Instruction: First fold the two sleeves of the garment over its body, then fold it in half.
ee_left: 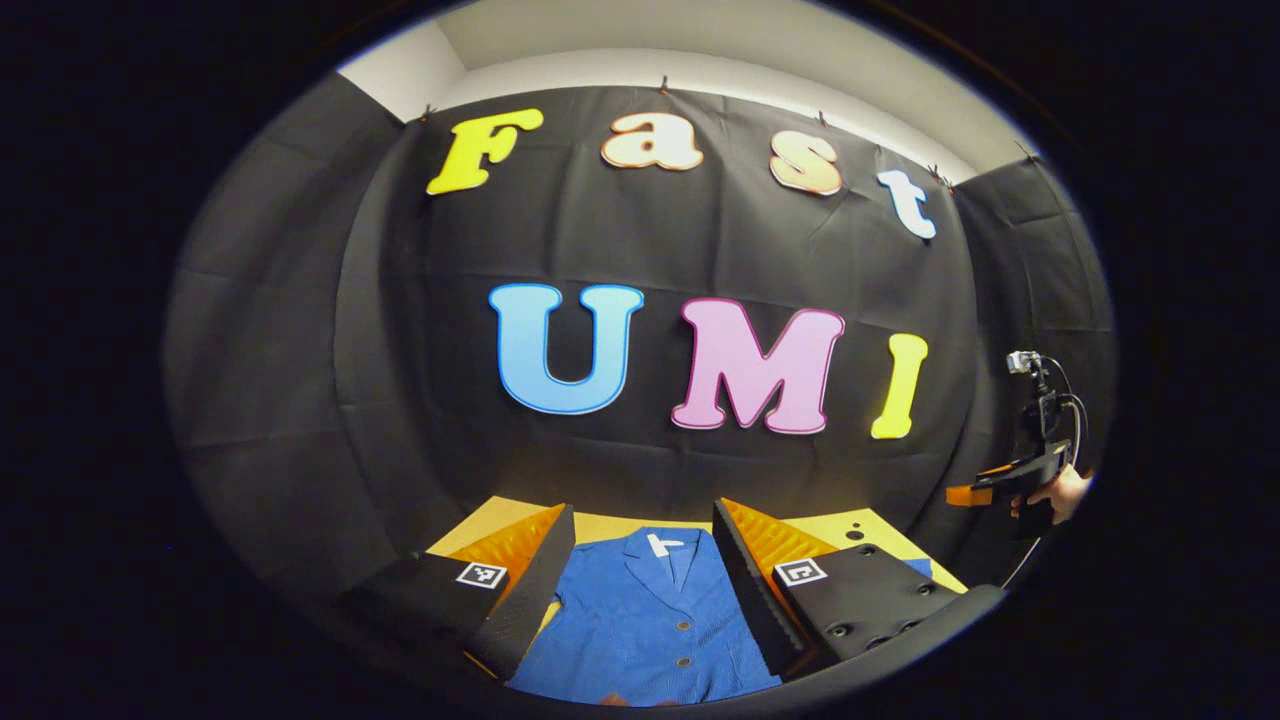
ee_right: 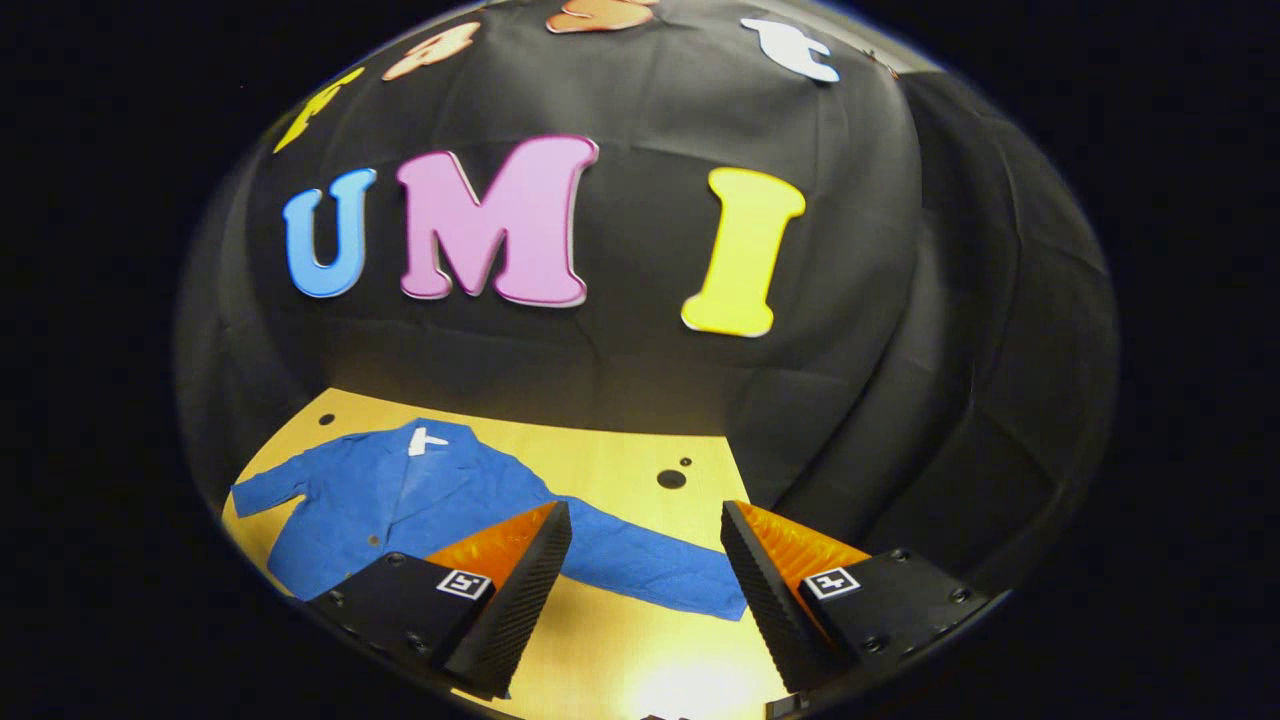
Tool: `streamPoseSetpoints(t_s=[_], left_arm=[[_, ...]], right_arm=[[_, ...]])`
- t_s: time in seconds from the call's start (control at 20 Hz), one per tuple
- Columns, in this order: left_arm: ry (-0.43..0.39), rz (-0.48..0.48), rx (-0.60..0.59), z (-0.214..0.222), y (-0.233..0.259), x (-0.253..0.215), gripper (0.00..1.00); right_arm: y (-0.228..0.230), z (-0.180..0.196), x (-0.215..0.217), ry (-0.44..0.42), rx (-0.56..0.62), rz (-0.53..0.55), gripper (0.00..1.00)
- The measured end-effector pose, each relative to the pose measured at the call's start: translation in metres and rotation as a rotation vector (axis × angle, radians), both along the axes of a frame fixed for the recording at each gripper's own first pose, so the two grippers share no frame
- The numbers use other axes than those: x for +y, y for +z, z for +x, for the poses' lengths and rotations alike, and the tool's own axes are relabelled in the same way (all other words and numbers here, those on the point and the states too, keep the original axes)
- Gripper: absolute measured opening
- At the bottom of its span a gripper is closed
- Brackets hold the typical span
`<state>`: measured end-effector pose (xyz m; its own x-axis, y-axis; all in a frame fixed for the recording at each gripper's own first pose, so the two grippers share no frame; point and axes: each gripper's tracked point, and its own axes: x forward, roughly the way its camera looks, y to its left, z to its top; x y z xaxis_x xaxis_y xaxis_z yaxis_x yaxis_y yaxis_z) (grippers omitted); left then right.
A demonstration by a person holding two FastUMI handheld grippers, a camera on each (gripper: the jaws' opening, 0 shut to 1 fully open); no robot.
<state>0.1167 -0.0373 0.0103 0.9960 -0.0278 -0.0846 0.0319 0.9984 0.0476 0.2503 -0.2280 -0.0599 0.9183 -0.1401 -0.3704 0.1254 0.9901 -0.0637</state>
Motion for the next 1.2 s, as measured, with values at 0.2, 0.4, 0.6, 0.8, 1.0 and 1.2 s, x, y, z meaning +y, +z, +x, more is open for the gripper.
streamPoseSetpoints(t_s=[0.2,0.4,0.6,0.8,1.0,1.2], left_arm=[[0.004,-0.006,0.042,0.027,-0.016,-0.015,0.8],[0.043,-0.002,0.08,0.047,-0.029,-0.02,0.8],[0.077,0.027,0.116,0.056,-0.037,-0.025,0.8],[0.128,0.091,0.159,0.055,-0.049,-0.023,0.8],[0.142,0.083,0.205,0.052,-0.066,-0.026,0.8],[0.145,0.064,0.21,0.051,-0.063,-0.027,0.8]], right_arm=[[-0.077,0.037,-0.043,-0.027,0.194,0.063,0.97],[-0.156,0.047,-0.077,-0.08,0.396,0.148,0.98],[-0.224,0.033,-0.106,-0.145,0.581,0.195,0.99],[-0.267,0.022,-0.122,-0.218,0.669,0.296,0.99],[-0.289,0.017,-0.128,-0.259,0.731,0.304,0.98],[-0.302,0.022,-0.125,-0.274,0.751,0.341,0.84]])
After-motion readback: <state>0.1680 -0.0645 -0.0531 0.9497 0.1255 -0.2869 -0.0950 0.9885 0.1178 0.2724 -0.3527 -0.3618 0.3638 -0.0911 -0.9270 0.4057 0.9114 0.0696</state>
